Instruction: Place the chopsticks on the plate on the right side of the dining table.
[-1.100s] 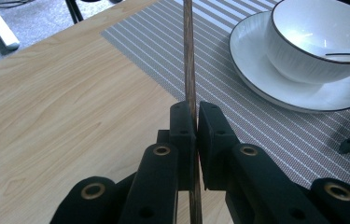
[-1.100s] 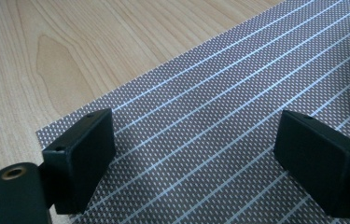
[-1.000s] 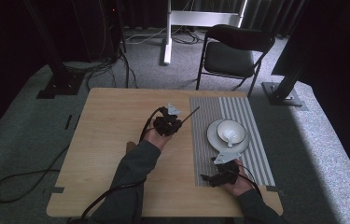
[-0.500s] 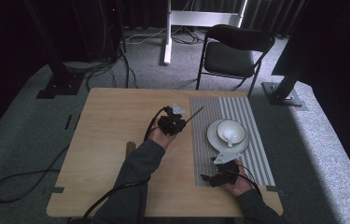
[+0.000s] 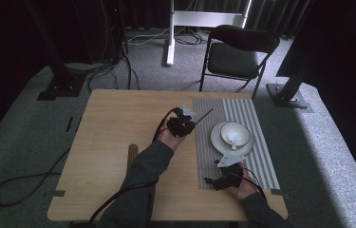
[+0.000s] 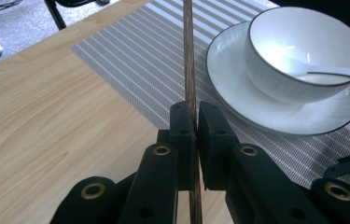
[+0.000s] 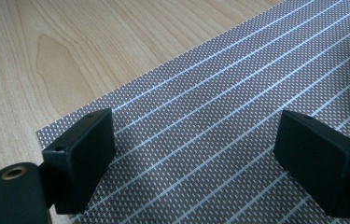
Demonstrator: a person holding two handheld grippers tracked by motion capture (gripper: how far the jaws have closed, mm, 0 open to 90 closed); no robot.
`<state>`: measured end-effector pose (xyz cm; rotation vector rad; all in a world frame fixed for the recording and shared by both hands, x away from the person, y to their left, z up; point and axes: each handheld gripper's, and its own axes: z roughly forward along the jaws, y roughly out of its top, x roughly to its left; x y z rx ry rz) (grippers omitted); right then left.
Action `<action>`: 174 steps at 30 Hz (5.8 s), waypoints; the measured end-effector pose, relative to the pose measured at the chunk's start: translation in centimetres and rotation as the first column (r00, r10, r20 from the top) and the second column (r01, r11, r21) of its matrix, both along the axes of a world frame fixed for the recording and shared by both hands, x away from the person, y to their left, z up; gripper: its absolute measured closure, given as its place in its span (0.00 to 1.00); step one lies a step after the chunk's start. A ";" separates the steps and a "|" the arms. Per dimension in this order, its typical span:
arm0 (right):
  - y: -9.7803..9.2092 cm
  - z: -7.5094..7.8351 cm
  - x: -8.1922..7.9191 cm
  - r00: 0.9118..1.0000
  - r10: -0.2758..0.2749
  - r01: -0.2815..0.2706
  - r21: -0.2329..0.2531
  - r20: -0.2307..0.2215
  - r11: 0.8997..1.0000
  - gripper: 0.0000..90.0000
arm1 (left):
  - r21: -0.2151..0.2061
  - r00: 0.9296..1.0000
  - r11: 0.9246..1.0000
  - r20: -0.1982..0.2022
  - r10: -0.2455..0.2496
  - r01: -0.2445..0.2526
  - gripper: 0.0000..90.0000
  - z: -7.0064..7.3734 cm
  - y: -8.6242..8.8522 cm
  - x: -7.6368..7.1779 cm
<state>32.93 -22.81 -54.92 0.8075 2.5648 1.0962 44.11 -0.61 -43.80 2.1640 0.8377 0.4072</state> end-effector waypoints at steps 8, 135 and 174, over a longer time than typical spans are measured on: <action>0.0 0.0 0.0 1.000 0.000 0.000 -0.001 0.003 1.000 0.13 | -0.005 1.000 1.000 -0.006 -0.016 0.016 0.94 0.0 -1.0 0.2; 0.0 0.0 -0.1 1.000 -0.001 0.001 0.000 0.006 1.000 0.14 | 0.005 0.991 1.000 -0.133 -0.006 0.006 0.94 -6.0 -10.8 5.3; 0.0 0.0 -0.1 1.000 -0.004 0.004 0.001 0.006 1.000 0.14 | -0.026 0.988 1.000 -0.155 0.010 -0.015 0.84 -5.9 -9.8 6.0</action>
